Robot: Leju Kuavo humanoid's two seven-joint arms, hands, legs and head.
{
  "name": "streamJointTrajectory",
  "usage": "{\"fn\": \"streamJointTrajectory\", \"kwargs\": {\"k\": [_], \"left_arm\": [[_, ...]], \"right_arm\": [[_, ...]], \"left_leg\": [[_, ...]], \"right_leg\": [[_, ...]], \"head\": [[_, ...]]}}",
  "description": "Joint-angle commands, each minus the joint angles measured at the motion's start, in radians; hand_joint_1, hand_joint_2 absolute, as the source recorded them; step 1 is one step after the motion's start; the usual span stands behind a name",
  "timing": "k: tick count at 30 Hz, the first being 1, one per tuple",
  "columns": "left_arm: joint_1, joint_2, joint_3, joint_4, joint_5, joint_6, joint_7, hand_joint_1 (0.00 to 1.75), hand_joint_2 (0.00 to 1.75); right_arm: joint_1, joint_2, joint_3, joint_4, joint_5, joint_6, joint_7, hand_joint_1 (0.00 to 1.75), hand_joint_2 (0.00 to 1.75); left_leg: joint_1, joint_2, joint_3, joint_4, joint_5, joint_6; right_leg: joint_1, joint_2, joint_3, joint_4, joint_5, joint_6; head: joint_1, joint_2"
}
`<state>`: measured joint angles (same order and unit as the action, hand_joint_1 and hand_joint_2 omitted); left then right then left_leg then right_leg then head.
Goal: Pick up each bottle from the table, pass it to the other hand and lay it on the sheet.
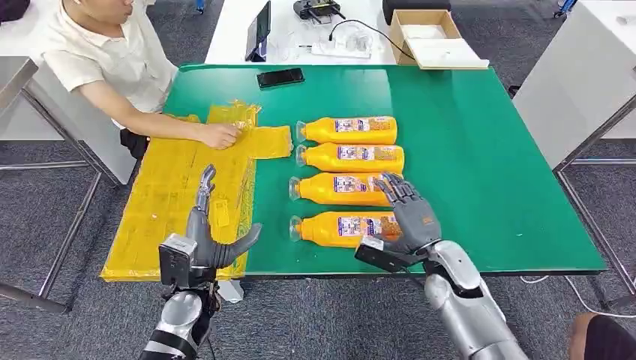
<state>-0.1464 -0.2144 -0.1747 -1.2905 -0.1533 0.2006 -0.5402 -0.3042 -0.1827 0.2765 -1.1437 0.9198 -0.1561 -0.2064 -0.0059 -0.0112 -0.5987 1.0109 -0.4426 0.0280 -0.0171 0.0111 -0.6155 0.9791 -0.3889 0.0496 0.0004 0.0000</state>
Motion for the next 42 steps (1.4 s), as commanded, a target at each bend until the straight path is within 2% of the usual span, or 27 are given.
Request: {"fn": "streamJointTrajectory", "kwargs": {"k": [1,3,10,16,21,28,39,40,41,42], "left_arm": [[-0.042,0.022,-0.012,0.076,0.061,-0.098,0.034,0.0,1.75],[-0.044,0.026,-0.012,0.086,0.081,-0.126,0.043,0.0,1.75],[-0.045,0.026,-0.011,0.09,0.083,-0.13,0.043,0.0,1.75],[-0.057,0.039,-0.012,0.123,0.134,-0.198,0.055,0.0,1.75],[-0.051,0.042,-0.006,0.116,0.137,-0.201,0.054,0.0,1.75],[-0.042,0.044,-0.001,0.104,0.134,-0.216,0.058,0.0,1.75],[-0.042,0.044,-0.001,0.104,0.134,-0.216,0.058,0.0,1.75],[-0.042,0.043,0.003,0.098,0.131,-0.219,0.058,0.0,1.75],[-0.042,0.043,0.003,0.098,0.129,-0.219,0.057,0.0,1.75],[-0.042,0.043,0.003,0.097,0.129,-0.219,0.057,0.0,1.75]], "right_arm": [[-0.11,-0.038,0.147,0.157,-0.072,0.093,0.013,0.0,1.75],[-0.125,-0.055,0.171,0.182,-0.103,0.127,0.011,0.0,1.75],[-0.13,-0.059,0.175,0.192,-0.111,0.134,0.009,0.0,1.75],[-0.165,-0.108,0.227,0.24,-0.276,0.303,-0.036,0.0,1.75],[-0.182,-0.16,0.302,0.194,-0.279,0.306,-0.009,0.0,1.75],[-0.261,-0.201,0.403,0.237,-0.25,0.362,0.04,0.0,1.75],[-0.261,-0.201,0.403,0.237,-0.25,0.362,0.04,0.0,1.75],[-0.286,-0.238,0.5,0.213,-0.231,0.356,0.036,0.02,1.75],[-0.289,-0.243,0.509,0.21,-0.225,0.355,0.034,1.31,1.75],[-0.285,-0.243,0.511,0.21,-0.225,0.354,0.034,1.54,1.75]], "left_leg": [[0.001,0.002,0.004,-0.001,-0.002,-0.002],[0.001,0.001,0.004,-0.001,-0.001,-0.002],[0.0,0.001,0.002,-0.001,-0.001,-0.001],[0.0,0.001,0.004,-0.001,-0.001,-0.002],[0.0,0.001,0.004,-0.001,-0.001,-0.001],[0.0,0.001,0.002,0.0,-0.001,-0.001],[0.0,0.002,0.004,0.0,-0.002,-0.002],[0.0,0.001,0.002,0.0,-0.001,-0.001],[0.001,0.001,0.003,0.0,-0.002,-0.002],[0.0,0.002,0.004,0.0,-0.002,-0.002]], "right_leg": [[0.001,0.001,0.004,-0.001,-0.001,-0.002],[0.001,0.0,0.004,-0.001,-0.001,-0.002],[0.0,0.0,0.002,-0.001,0.0,-0.001],[0.001,0.0,0.004,-0.001,-0.001,-0.002],[0.0,0.0,0.003,-0.001,-0.001,-0.002],[0.0,0.001,0.002,0.0,0.0,-0.002],[0.001,0.001,0.004,0.0,-0.001,-0.002],[0.001,0.001,0.002,-0.001,-0.001,-0.002],[0.001,0.001,0.004,-0.001,-0.001,-0.002],[0.001,0.001,0.004,0.0,-0.001,-0.002]], "head": [[0.0,0.0],[0.0,0.0],[0.0,0.0],[0.0,0.0],[0.0,0.0],[0.0,0.0],[0.0,0.0],[0.0,0.0],[0.0,0.0],[0.0,0.0]]}}
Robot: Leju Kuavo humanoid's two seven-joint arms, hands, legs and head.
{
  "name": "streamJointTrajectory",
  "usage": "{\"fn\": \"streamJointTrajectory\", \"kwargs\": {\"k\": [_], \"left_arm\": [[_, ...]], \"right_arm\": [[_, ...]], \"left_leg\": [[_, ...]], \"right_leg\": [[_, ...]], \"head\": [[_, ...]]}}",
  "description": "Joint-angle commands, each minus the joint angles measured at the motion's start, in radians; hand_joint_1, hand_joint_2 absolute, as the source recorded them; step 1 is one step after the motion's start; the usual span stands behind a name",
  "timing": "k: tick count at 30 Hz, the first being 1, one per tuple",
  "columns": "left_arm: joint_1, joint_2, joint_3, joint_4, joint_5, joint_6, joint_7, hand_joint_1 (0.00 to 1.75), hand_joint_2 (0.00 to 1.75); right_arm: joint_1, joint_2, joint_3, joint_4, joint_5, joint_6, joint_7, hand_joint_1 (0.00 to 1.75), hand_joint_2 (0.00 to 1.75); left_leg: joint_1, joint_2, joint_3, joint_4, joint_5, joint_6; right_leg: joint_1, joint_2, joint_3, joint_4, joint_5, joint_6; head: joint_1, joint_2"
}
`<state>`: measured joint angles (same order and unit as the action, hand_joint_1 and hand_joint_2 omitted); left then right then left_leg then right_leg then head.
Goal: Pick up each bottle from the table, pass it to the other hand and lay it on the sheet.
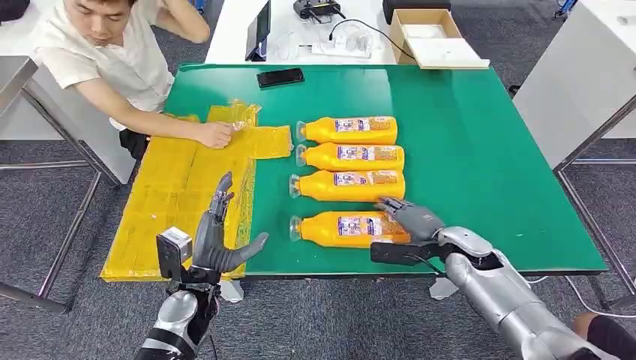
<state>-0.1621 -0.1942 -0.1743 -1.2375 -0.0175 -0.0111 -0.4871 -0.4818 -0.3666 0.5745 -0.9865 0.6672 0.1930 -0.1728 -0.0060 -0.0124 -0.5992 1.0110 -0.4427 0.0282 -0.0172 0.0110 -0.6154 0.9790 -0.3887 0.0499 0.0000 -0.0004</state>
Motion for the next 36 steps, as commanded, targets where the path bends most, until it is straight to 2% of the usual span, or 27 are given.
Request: {"fn": "streamJointTrajectory", "kwargs": {"k": [1,3,5,13,21,26,30,32,36], "left_arm": [[-0.027,0.022,0.004,0.044,-0.011,-0.004,0.003,0.0,1.75],[-0.028,0.021,0.005,0.043,-0.011,-0.004,0.002,0.0,1.75],[-0.028,0.02,0.004,0.043,-0.017,0.002,0.0,0.0,1.75],[-0.03,0.02,0.004,0.045,-0.017,0.003,0.0,0.0,1.75],[-0.041,0.005,0.015,0.036,0.01,0.035,-0.008,0.0,1.75],[-0.017,-0.022,0.04,-0.042,0.142,-0.003,-0.028,0.0,1.75],[0.003,-0.031,0.025,-0.09,0.25,-0.028,-0.026,0.0,1.75],[0.01,-0.034,0.01,-0.102,0.272,-0.021,-0.033,0.0,1.75],[0.013,-0.029,-0.025,-0.092,0.257,0.032,-0.023,0.0,1.75]], "right_arm": [[-0.1,-0.062,0.219,0.052,0.026,0.0,0.0,1.62,1.75],[-0.084,-0.06,0.225,0.063,0.029,-0.01,0.0,1.62,1.75],[-0.061,-0.052,0.221,0.074,0.024,-0.026,-0.001,1.71,1.75],[-0.058,-0.045,0.219,0.084,0.023,-0.035,-0.003,1.75,1.75],[0.094,0.113,0.059,0.091,-0.002,-0.212,-0.096,1.75,1.75],[0.142,0.221,-0.103,-0.035,-0.071,-0.298,-0.162,1.75,1.75],[0.183,0.311,-0.234,-0.181,-0.217,-0.3,-0.238,1.75,1.75],[0.213,0.346,-0.275,-0.25,-0.273,-0.312,-0.271,1.75,1.75],[0.258,0.377,-0.302,-0.282,-0.28,-0.375,-0.291,1.75,1.75]], "left_leg": [[0.001,0.003,0.004,0.0,-0.002,-0.002],[0.0,0.002,0.002,0.0,-0.001,-0.001],[0.001,0.0,0.003,-0.001,-0.001,-0.001],[0.001,0.001,0.004,-0.001,-0.001,-0.002],[0.003,0.001,0.009,-0.003,-0.002,-0.003],[0.002,0.004,0.006,-0.001,-0.002,-0.003],[0.002,0.005,0.004,0.0,-0.002,-0.003],[0.002,0.005,0.003,0.001,-0.002,-0.003],[0.003,0.002,0.005,0.0,-0.002,-0.003]], "right_leg": [[0.001,0.001,0.004,0.0,-0.001,-0.002],[0.0,0.0,0.002,0.0,-0.001,-0.001],[0.001,-0.001,0.004,-0.001,-0.001,-0.002],[0.001,-0.001,0.004,-0.001,-0.001,-0.002],[0.004,-0.002,0.009,-0.004,-0.002,-0.003],[0.003,0.001,0.004,-0.001,-0.001,-0.003],[0.003,0.002,0.002,0.001,-0.001,-0.003],[0.003,0.003,0.001,0.002,-0.001,-0.003],[0.003,-0.001,0.004,0.001,-0.003,-0.003]], "head": [[0.0,0.0],[0.0,0.0],[0.0,0.0],[0.0,0.0],[0.0,0.0],[0.0,0.0],[0.0,0.0],[0.0,0.0],[0.0,0.0]]}}
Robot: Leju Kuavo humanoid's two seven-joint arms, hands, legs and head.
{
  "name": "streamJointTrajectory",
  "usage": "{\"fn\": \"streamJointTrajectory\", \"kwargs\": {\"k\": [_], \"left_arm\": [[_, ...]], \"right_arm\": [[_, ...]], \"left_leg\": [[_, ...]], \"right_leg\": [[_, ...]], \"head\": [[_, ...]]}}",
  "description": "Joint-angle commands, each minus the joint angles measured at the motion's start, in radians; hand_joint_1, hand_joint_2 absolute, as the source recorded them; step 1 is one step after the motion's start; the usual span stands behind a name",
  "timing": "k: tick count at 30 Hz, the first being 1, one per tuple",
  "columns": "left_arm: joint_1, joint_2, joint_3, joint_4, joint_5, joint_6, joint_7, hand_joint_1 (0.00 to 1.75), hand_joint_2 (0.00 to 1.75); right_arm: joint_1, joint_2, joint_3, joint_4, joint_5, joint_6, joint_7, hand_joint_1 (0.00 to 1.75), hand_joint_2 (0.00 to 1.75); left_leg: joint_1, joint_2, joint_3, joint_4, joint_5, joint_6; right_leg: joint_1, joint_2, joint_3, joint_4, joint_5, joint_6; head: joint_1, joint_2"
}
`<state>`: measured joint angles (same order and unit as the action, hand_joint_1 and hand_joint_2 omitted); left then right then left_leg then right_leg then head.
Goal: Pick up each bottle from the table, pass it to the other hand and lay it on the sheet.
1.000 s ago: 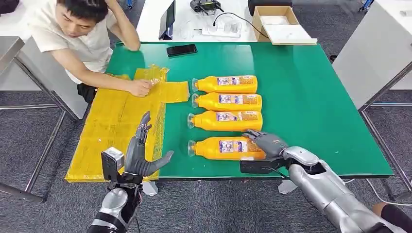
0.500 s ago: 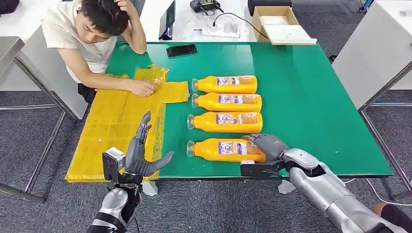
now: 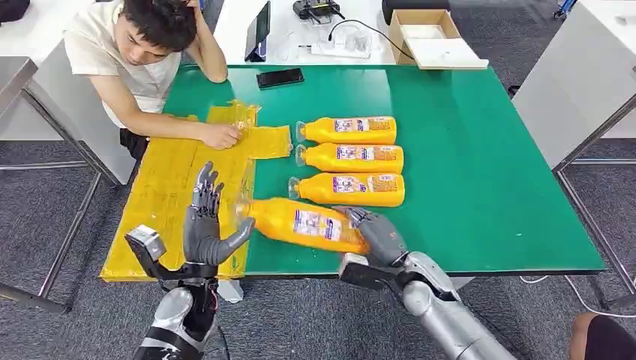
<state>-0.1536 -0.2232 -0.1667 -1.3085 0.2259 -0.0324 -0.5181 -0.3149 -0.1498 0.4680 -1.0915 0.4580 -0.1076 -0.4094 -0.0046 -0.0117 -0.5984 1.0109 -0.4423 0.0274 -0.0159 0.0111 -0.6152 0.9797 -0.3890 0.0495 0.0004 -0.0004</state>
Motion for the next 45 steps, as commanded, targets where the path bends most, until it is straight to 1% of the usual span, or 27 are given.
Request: {"fn": "streamJointTrajectory", "kwargs": {"k": [1,2,6,7,8,9,10,11,12,13,14,17,19,20,22,23,25,26,31,35,37,42,43,44,45], "left_arm": [[0.005,0.002,-0.043,-0.018,0.014,0.054,0.009,0.0,1.75],[0.006,0.001,-0.054,-0.016,0.025,0.048,0.014,0.0,1.75],[0.009,0.005,-0.086,-0.026,0.06,0.02,0.024,0.0,1.75],[0.009,0.005,-0.09,-0.029,0.072,0.007,0.028,0.0,1.75],[0.008,0.011,-0.107,-0.034,0.091,-0.032,0.03,0.0,1.75],[0.008,0.01,-0.111,-0.035,0.091,-0.037,0.028,0.0,1.75],[0.009,0.01,-0.112,-0.037,0.091,-0.038,0.028,0.0,1.75],[0.007,0.015,-0.124,-0.044,0.089,-0.073,0.007,0.0,1.75],[0.004,0.012,-0.125,-0.044,0.089,-0.08,0.002,0.0,1.75],[0.003,0.01,-0.126,-0.046,0.089,-0.082,0.0,0.0,1.75],[-0.003,0.014,-0.135,-0.052,0.077,-0.102,-0.024,0.0,1.75],[-0.007,0.012,-0.138,-0.06,0.063,-0.12,-0.047,0.0,1.75],[-0.007,0.009,-0.136,-0.06,0.069,-0.133,-0.049,0.0,1.75],[-0.007,0.009,-0.136,-0.06,0.069,-0.133,-0.049,0.0,1.75],[-0.007,0.009,-0.136,-0.06,0.069,-0.133,-0.049,0.0,1.75],[-0.007,0.01,-0.136,-0.058,0.069,-0.135,-0.049,0.0,1.75],[-0.007,0.01,-0.135,-0.058,0.069,-0.136,-0.05,0.0,1.75],[-0.007,0.01,-0.135,-0.058,0.069,-0.136,-0.05,0.0,1.75],[-0.007,0.01,-0.135,-0.058,0.069,-0.136,-0.05,0.0,1.75],[-0.007,0.01,-0.135,-0.058,0.069,-0.136,-0.05,0.0,1.75],[-0.007,0.01,-0.135,-0.058,0.069,-0.136,-0.05,0.0,1.75],[-0.007,0.01,-0.135,-0.058,0.069,-0.136,-0.05,0.0,1.75],[-0.007,0.01,-0.135,-0.058,0.069,-0.136,-0.05,0.0,1.75],[-0.007,0.01,-0.135,-0.058,0.069,-0.136,-0.05,0.0,1.75],[-0.007,0.01,-0.135,-0.058,0.069,-0.136,-0.05,0.0,1.75]], "right_arm": [[0.098,0.168,-0.204,-0.171,-0.077,-0.088,-0.062,1.75,1.75],[0.101,0.178,-0.213,-0.152,-0.088,-0.093,-0.07,1.75,1.75],[0.087,0.207,-0.222,-0.088,-0.113,-0.098,-0.103,1.75,1.75],[0.082,0.215,-0.22,-0.076,-0.119,-0.094,-0.107,1.75,1.75],[0.072,0.226,-0.197,-0.043,-0.127,-0.061,-0.11,1.75,1.75],[0.073,0.236,-0.186,-0.03,-0.125,-0.059,-0.109,1.75,1.75],[0.065,0.24,-0.18,-0.015,-0.125,-0.057,-0.112,1.75,1.75],[0.043,0.244,-0.129,0.048,-0.14,0.026,-0.113,1.75,1.75],[0.036,0.252,-0.111,0.077,-0.141,0.038,-0.121,1.75,1.75],[0.031,0.26,-0.102,0.1,-0.142,0.04,-0.133,1.75,1.75],[0.01,0.272,-0.067,0.157,-0.162,0.106,-0.138,1.75,1.75],[-0.018,0.3,-0.003,0.251,-0.149,0.138,-0.162,1.75,1.75],[-0.022,0.317,0.019,0.279,-0.152,0.152,-0.169,1.75,1.75],[-0.022,0.317,0.019,0.279,-0.152,0.152,-0.169,1.75,1.75],[-0.022,0.317,0.019,0.279,-0.152,0.152,-0.169,1.75,1.75],[-0.023,0.314,0.02,0.278,-0.153,0.152,-0.17,1.75,1.75],[-0.023,0.311,0.02,0.275,-0.154,0.152,-0.17,1.75,1.75],[-0.023,0.311,0.02,0.275,-0.154,0.152,-0.17,1.75,1.75],[-0.023,0.311,0.02,0.275,-0.154,0.152,-0.17,1.75,1.75],[-0.023,0.311,0.02,0.275,-0.154,0.152,-0.17,1.75,1.75],[-0.023,0.311,0.02,0.275,-0.154,0.152,-0.17,1.75,1.75],[-0.023,0.311,0.02,0.275,-0.154,0.152,-0.17,1.75,1.75],[-0.023,0.311,0.02,0.275,-0.154,0.152,-0.17,1.75,1.75],[-0.023,0.311,0.02,0.275,-0.154,0.152,-0.17,1.75,1.75],[-0.023,0.311,0.02,0.275,-0.154,0.152,-0.17,1.75,1.75]], "left_leg": [[0.0,0.0,0.002,0.0,-0.001,-0.001],[0.001,0.0,0.005,-0.001,-0.002,-0.002],[0.0,-0.001,0.002,0.0,-0.001,-0.001],[0.0,0.0,0.004,-0.001,-0.002,-0.002],[0.0,0.0,0.002,0.0,-0.001,-0.001],[0.0,0.002,0.004,-0.001,-0.002,-0.002],[0.0,0.001,0.003,0.0,-0.002,-0.002],[0.001,0.003,0.005,-0.001,-0.002,-0.002],[0.0,0.002,0.003,-0.001,-0.002,-0.002],[0.001,0.004,0.006,-0.001,-0.002,-0.002],[0.0,0.003,0.004,-0.001,-0.002,-0.002],[0.001,0.005,0.007,-0.001,-0.003,-0.003],[0.001,0.004,0.004,-0.001,-0.002,-0.002],[0.001,0.005,0.005,-0.001,-0.002,-0.002],[0.001,0.002,0.002,-0.001,-0.001,-0.001],[0.001,0.002,0.004,-0.001,-0.002,-0.002],[0.0,0.001,0.002,-0.001,-0.001,-0.001],[0.001,0.002,0.004,0.0,-0.002,-0.002],[0.0,0.0,0.002,-0.001,-0.001,-0.001],[0.0,0.001,0.005,-0.001,-0.002,-0.002],[0.0,0.001,0.002,-0.001,-0.001,-0.001],[0.001,0.001,0.005,-0.001,-0.002,-0.002],[0.0,0.001,0.003,-0.001,-0.001,-0.001],[0.0,0.001,0.004,0.0,-0.002,-0.002],[0.0,0.001,0.002,-0.001,-0.001,-0.001]], "right_leg": [[0.001,-0.001,0.002,0.0,-0.002,-0.002],[0.001,-0.001,0.005,-0.001,-0.003,-0.002],[0.0,-0.001,0.002,-0.001,-0.001,-0.001],[0.0,-0.001,0.004,-0.001,-0.002,-0.002],[0.0,0.0,0.002,-0.001,-0.001,-0.002],[0.0,0.001,0.004,-0.001,-0.002,-0.003],[0.0,0.0,0.003,-0.001,-0.001,-0.002],[0.001,0.001,0.004,-0.001,-0.001,-0.003],[0.0,0.001,0.003,-0.001,-0.001,-0.002],[0.001,0.002,0.005,-0.002,-0.001,-0.003],[0.001,0.002,0.004,-0.001,-0.001,-0.002],[0.002,0.003,0.005,-0.001,-0.001,-0.003],[0.001,0.002,0.003,-0.001,-0.001,-0.002],[0.002,0.003,0.004,-0.001,-0.001,-0.003],[0.001,0.001,0.002,-0.001,-0.001,-0.001],[0.001,0.001,0.004,-0.001,-0.001,-0.002],[0.0,0.0,0.002,-0.001,-0.001,-0.001],[0.001,0.001,0.004,-0.001,-0.001,-0.002],[-0.001,0.0,0.002,-0.001,-0.001,-0.001],[0.001,0.0,0.005,-0.001,-0.002,-0.003],[0.0,0.0,0.002,-0.001,-0.001,-0.002],[0.001,-0.001,0.005,-0.001,-0.002,-0.003],[0.0,-0.001,0.003,-0.001,-0.001,-0.002],[0.001,-0.001,0.004,-0.001,-0.002,-0.002],[0.0,0.0,0.002,-0.001,-0.001,-0.002]], "head": [[0.0,0.0],[0.0,0.0],[0.0,0.0],[0.0,0.0],[0.0,0.0],[0.0,0.0],[0.0,0.0],[0.0,0.0],[0.0,0.0],[0.0,0.0],[0.0,0.0],[0.0,0.0],[0.0,0.0],[0.0,0.0],[0.0,0.0],[0.0,0.0],[0.0,0.0],[0.0,0.0],[0.0,0.0],[0.0,0.0],[0.0,0.0],[0.0,0.0],[0.0,0.0],[0.0,0.0],[0.0,0.0]]}}
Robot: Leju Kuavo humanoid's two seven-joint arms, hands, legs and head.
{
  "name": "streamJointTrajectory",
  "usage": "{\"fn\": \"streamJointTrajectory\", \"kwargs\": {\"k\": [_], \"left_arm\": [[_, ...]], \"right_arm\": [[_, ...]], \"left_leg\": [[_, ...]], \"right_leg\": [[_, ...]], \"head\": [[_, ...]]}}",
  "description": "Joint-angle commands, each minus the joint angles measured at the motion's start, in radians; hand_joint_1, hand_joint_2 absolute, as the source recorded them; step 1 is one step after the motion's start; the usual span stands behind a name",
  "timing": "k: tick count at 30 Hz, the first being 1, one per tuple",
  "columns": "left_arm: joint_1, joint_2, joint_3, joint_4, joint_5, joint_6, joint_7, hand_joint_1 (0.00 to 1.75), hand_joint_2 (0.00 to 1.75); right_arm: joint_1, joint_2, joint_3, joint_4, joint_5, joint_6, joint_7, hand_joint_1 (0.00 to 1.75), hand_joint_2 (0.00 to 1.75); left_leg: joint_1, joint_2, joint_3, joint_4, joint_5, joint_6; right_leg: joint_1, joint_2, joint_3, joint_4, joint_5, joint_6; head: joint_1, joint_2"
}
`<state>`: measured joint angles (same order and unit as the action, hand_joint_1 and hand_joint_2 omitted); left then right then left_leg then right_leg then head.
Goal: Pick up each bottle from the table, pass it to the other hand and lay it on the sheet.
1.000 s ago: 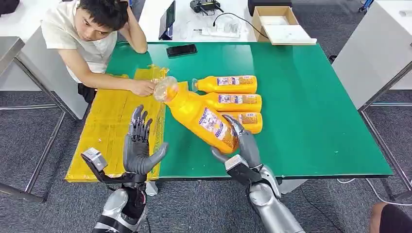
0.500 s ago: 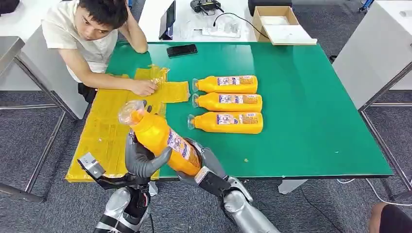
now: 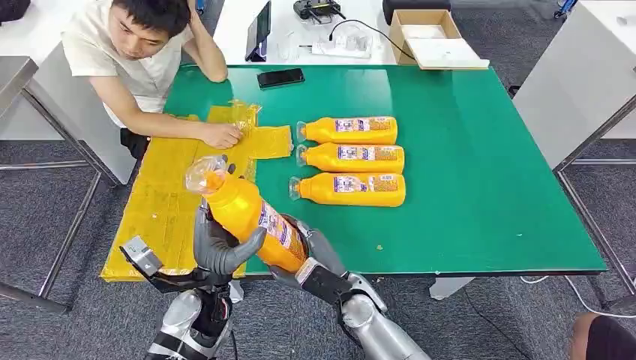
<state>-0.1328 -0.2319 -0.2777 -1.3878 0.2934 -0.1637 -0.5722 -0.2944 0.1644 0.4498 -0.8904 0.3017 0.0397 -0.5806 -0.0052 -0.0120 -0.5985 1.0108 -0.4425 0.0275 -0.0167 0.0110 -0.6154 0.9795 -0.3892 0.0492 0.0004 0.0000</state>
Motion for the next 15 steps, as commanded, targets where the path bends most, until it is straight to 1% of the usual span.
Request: {"fn": "streamJointTrajectory", "kwargs": {"k": [1,3,4,5,10,13,15], "left_arm": [[-0.027,0.018,-0.024,0.022,0.002,-0.005,0.004,0.0,1.75],[-0.027,0.018,-0.024,0.022,0.002,-0.005,0.004,0.0,1.75],[-0.027,0.018,-0.024,0.022,0.002,-0.005,0.004,0.0,1.75],[-0.027,0.018,-0.024,0.022,0.002,-0.005,0.004,0.0,1.75],[-0.027,0.018,-0.024,0.022,0.002,-0.005,0.004,0.0,1.75],[-0.027,0.018,-0.024,0.022,0.002,-0.005,0.004,0.0,1.75],[-0.027,0.018,-0.024,0.022,0.002,-0.005,0.004,0.0,1.75]], "right_arm": [[-0.043,-0.003,0.039,0.074,0.003,0.005,0.001,1.75,1.75],[-0.043,-0.003,0.039,0.074,0.003,0.005,0.001,1.75,1.75],[-0.043,-0.003,0.039,0.074,0.003,0.005,0.001,1.75,1.75],[-0.043,-0.003,0.039,0.074,0.003,0.005,0.001,1.75,1.75],[-0.043,-0.003,0.039,0.074,0.003,0.005,0.001,1.75,1.75],[-0.043,-0.003,0.039,0.074,0.003,0.005,0.001,1.75,1.75],[-0.043,-0.003,0.039,0.074,0.003,0.005,0.001,1.75,1.75]], "left_leg": [[0.0,0.001,0.002,0.0,-0.001,-0.001],[0.001,0.001,0.005,-0.001,-0.002,-0.002],[0.001,0.001,0.002,0.0,-0.001,-0.001],[0.001,0.001,0.004,-0.001,-0.002,-0.002],[0.0,0.001,0.002,-0.001,-0.001,-0.001],[0.001,0.001,0.005,-0.001,-0.002,-0.002],[0.001,0.001,0.002,0.0,-0.001,-0.001]], "right_leg": [[0.001,0.0,0.002,0.0,-0.001,-0.001],[0.001,-0.001,0.005,-0.001,-0.002,-0.002],[0.001,-0.001,0.002,-0.001,-0.001,-0.001],[0.001,-0.001,0.004,-0.001,-0.002,-0.002],[0.001,0.0,0.002,0.0,-0.001,-0.001],[0.001,0.0,0.004,-0.001,-0.001,-0.002],[0.001,0.0,0.002,-0.001,-0.001,-0.001]], "head": [[0.0,0.0],[0.0,0.0],[0.0,0.0],[0.0,0.0],[0.0,0.0],[0.0,0.0],[0.0,0.0]]}}
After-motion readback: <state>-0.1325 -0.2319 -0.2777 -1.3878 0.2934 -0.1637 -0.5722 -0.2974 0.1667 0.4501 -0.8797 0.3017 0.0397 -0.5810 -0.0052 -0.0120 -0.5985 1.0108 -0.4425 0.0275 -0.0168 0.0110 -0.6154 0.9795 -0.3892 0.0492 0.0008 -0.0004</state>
